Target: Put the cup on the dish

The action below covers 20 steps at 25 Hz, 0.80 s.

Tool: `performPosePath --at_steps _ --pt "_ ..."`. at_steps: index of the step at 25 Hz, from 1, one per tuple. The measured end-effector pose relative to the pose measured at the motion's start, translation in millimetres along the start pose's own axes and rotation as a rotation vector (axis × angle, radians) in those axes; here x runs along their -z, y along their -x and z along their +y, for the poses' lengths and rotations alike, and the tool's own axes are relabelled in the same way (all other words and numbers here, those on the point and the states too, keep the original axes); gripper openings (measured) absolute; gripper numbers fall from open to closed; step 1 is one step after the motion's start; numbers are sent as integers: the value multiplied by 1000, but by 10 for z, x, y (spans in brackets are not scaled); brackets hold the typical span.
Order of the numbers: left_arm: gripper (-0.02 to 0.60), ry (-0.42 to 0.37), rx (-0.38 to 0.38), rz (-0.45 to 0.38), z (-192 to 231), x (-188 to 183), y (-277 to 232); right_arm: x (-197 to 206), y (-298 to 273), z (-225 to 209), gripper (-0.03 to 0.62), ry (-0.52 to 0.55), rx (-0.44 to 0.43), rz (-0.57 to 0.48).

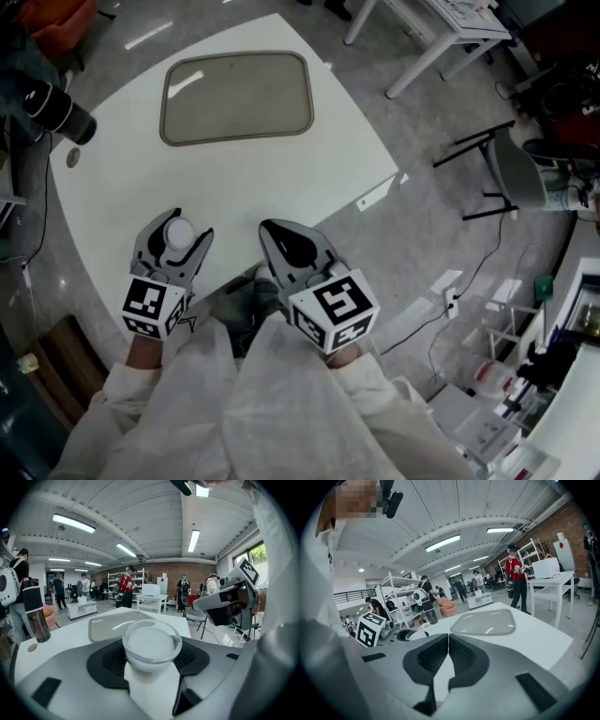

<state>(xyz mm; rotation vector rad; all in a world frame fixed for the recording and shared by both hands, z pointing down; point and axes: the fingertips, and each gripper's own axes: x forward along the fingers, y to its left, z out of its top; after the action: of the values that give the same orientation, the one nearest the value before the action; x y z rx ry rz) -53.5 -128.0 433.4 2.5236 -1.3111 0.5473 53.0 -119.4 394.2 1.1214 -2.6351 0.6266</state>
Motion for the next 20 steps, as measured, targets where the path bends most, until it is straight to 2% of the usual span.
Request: performPosePath --at_steps 11,20 --pt "272 0 -8 -54 -271 -288 -53 -207 247 -160 14 37 -24 -51" --pt "272 -38 7 -60 -129 -478 -153 -287 136 -199 14 34 -27 -65"
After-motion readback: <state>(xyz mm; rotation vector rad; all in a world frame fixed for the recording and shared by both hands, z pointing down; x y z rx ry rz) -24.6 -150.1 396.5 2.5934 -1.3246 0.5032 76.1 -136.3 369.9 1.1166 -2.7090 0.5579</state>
